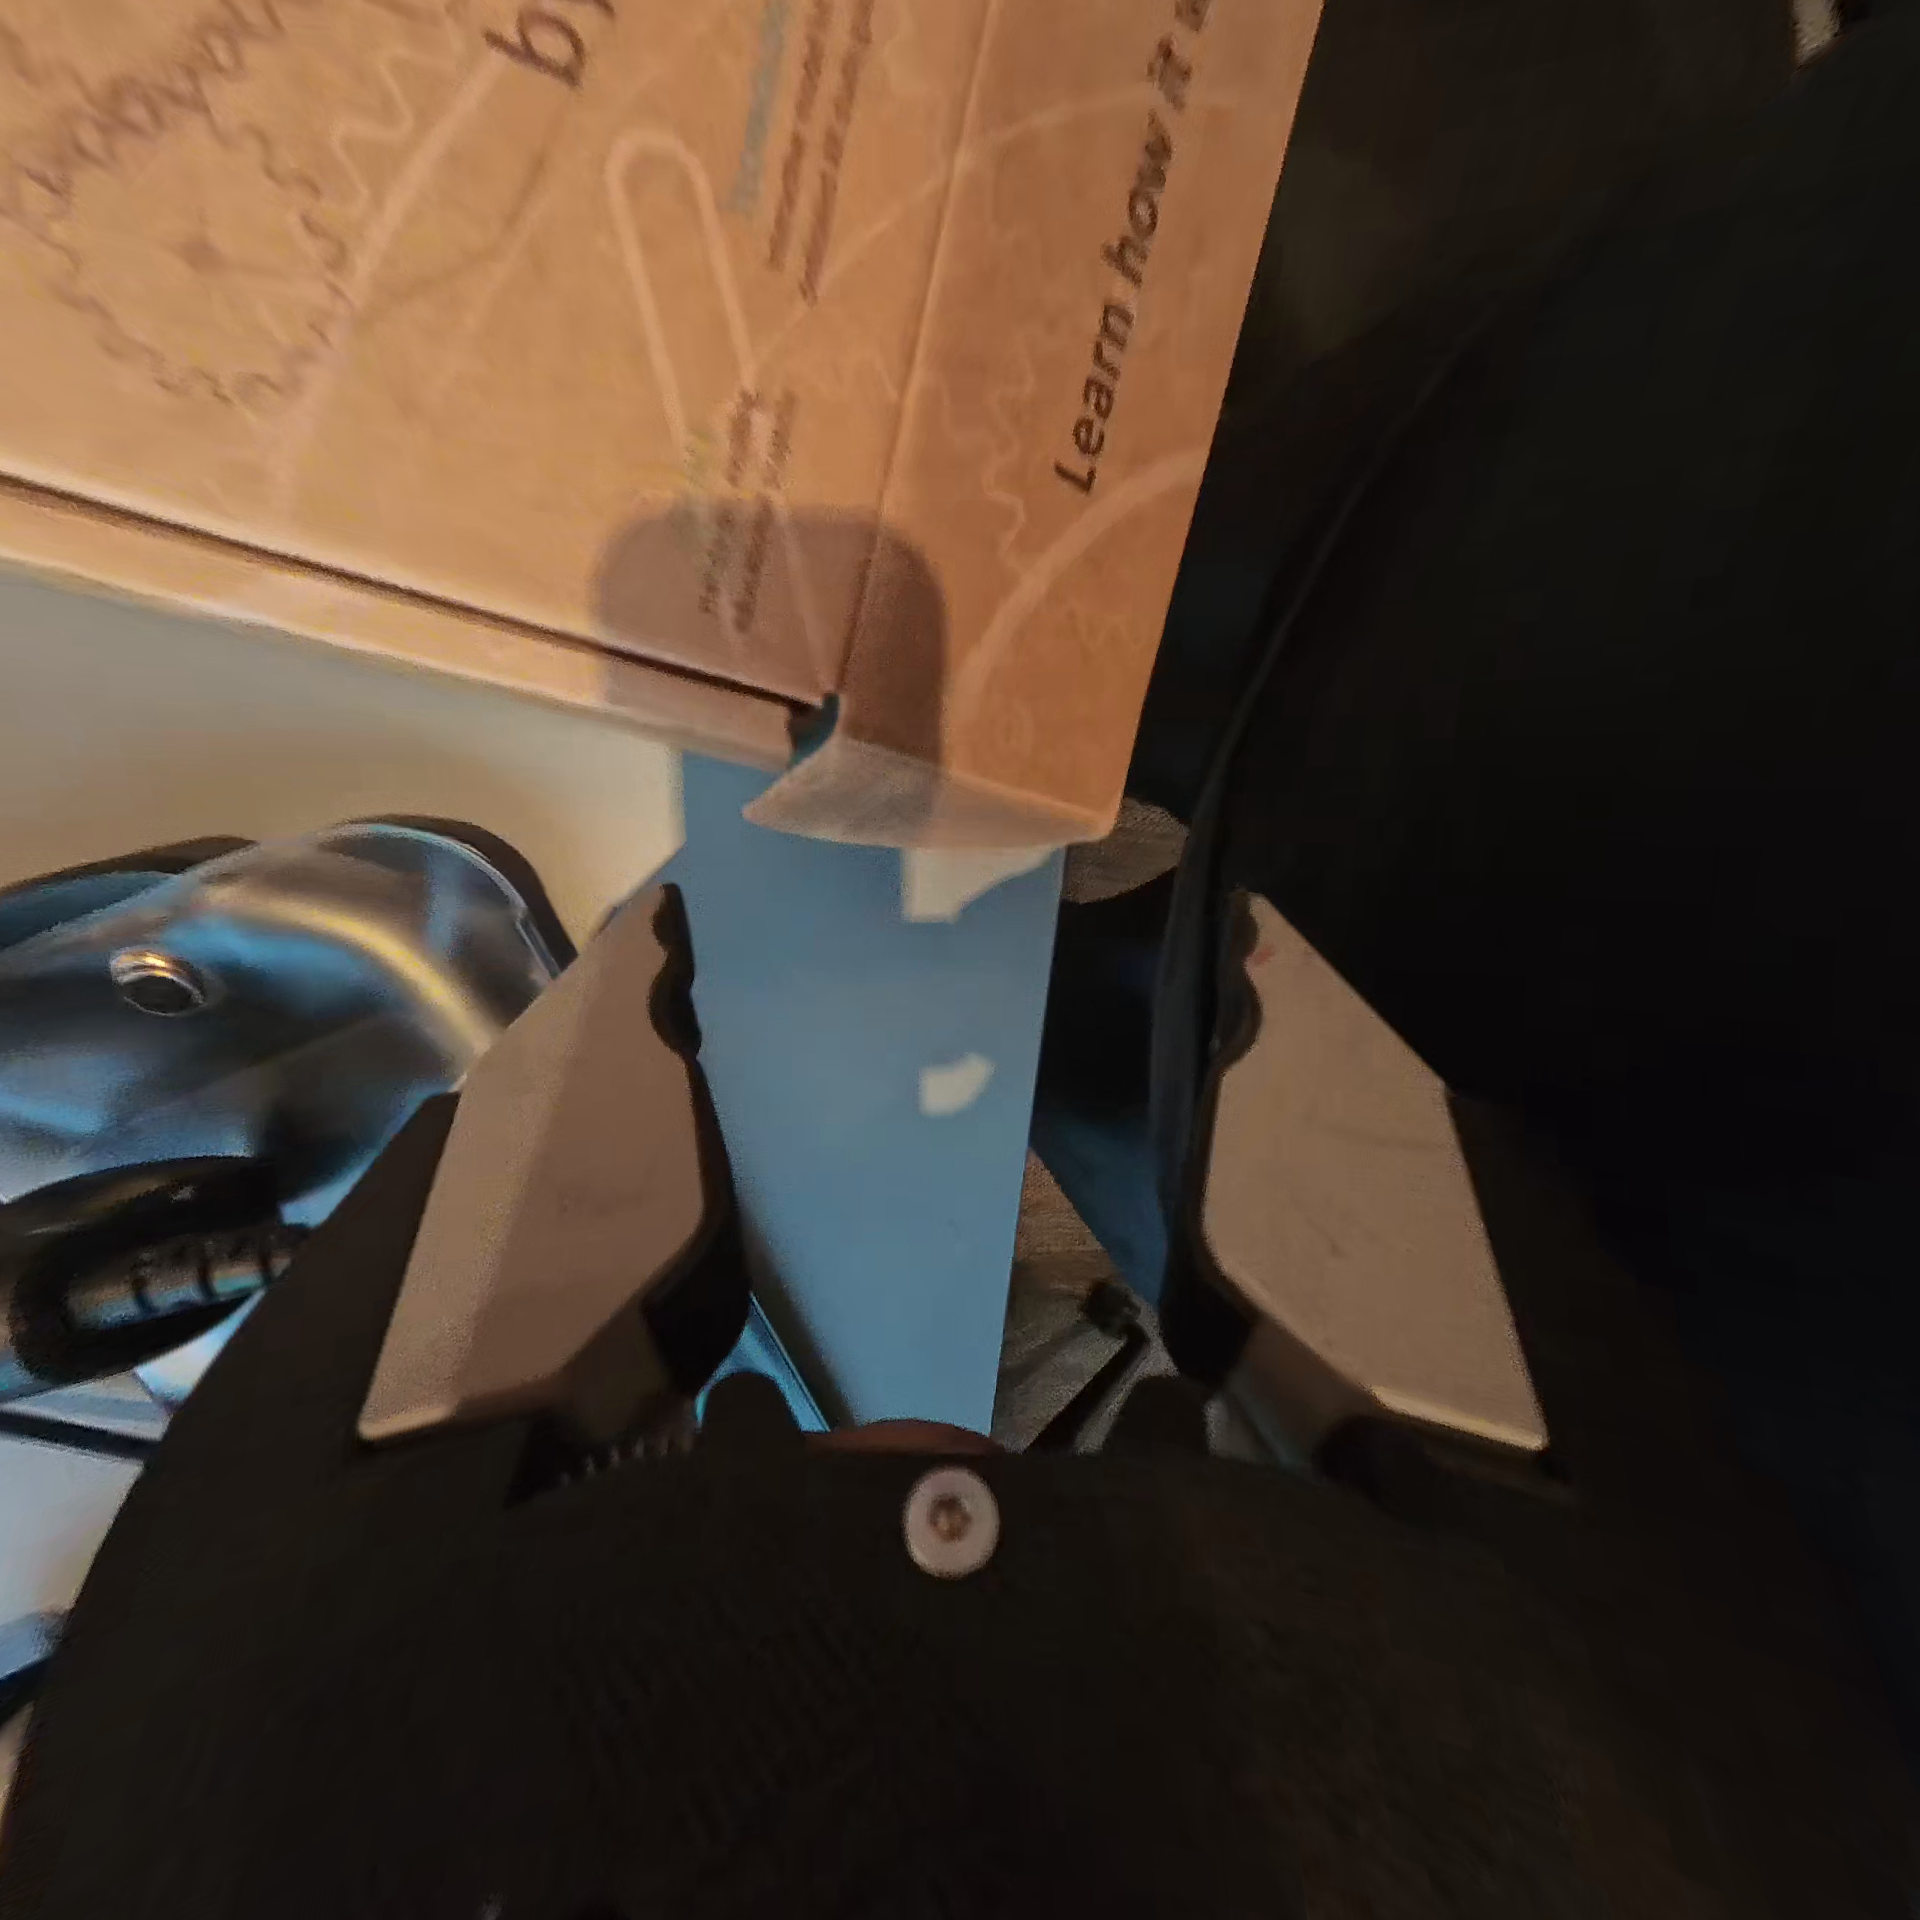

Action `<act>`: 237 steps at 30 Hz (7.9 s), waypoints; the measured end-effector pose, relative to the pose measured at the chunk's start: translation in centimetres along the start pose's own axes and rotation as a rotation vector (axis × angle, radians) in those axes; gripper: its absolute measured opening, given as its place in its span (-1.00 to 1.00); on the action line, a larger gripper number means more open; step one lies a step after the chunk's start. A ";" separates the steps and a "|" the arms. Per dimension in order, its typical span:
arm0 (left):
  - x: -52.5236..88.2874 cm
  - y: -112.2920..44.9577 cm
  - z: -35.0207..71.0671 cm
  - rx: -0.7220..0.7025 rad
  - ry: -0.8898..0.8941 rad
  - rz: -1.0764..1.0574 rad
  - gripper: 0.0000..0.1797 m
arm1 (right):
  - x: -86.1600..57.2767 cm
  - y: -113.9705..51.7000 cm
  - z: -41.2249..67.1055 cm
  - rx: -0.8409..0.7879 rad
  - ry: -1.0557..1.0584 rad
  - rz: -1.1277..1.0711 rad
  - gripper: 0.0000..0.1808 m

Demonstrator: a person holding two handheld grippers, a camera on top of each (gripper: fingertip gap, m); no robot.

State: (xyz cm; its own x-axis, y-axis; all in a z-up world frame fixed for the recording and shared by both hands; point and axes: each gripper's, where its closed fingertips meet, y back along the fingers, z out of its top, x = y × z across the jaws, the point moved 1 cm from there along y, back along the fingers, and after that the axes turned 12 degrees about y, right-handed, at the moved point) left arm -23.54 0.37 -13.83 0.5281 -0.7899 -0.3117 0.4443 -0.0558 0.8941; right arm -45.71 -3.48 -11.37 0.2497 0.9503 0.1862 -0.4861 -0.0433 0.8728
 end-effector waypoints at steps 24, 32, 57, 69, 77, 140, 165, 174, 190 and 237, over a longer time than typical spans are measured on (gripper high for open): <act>-3.7 8.0 4.9 -0.002 0.086 -0.171 -0.02 | 0.1 6.6 7.7 -0.047 0.077 0.093 -0.10; -1.4 10.3 7.2 -0.122 0.318 -0.360 -0.05 | -2.4 6.9 9.4 -0.001 -0.020 0.126 -0.21; -1.1 13.7 9.5 -0.079 0.440 -0.517 -0.03 | -3.6 9.0 13.3 0.166 -0.190 0.020 0.03; 0.9 14.2 11.0 -0.104 0.463 -0.525 -0.20 | -4.9 9.2 12.0 0.233 -0.320 0.047 -0.18; 0.7 13.5 11.1 -0.104 0.454 -0.530 -0.15 | -4.9 8.8 11.6 0.111 -0.328 -0.030 -0.19; 3.4 14.4 13.1 -0.080 -0.192 -0.348 -0.35 | -7.4 11.5 9.8 -0.065 0.603 0.482 -0.36; 0.3 12.9 11.3 0.045 -0.230 -0.412 -0.32 | -6.1 11.0 8.8 -0.060 0.665 0.471 -0.40; 0.1 13.2 12.5 -0.042 0.018 -0.643 -0.31 | -5.7 11.2 9.4 -0.133 0.428 0.656 -0.46; -0.8 13.1 11.3 -0.091 0.018 -0.626 -0.33 | -5.1 10.1 11.0 -0.128 0.223 0.561 -0.47; 0.3 14.5 8.8 -0.059 0.005 -0.516 -0.30 | -4.5 10.2 9.1 -0.094 0.483 0.429 -0.50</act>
State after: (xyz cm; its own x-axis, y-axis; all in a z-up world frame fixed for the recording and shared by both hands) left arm -23.35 -6.04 1.91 0.2327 -0.6660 -0.7087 0.6877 -0.4026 0.6041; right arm -44.12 -11.00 0.79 -0.3771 0.8870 0.2665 -0.5350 -0.4435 0.7191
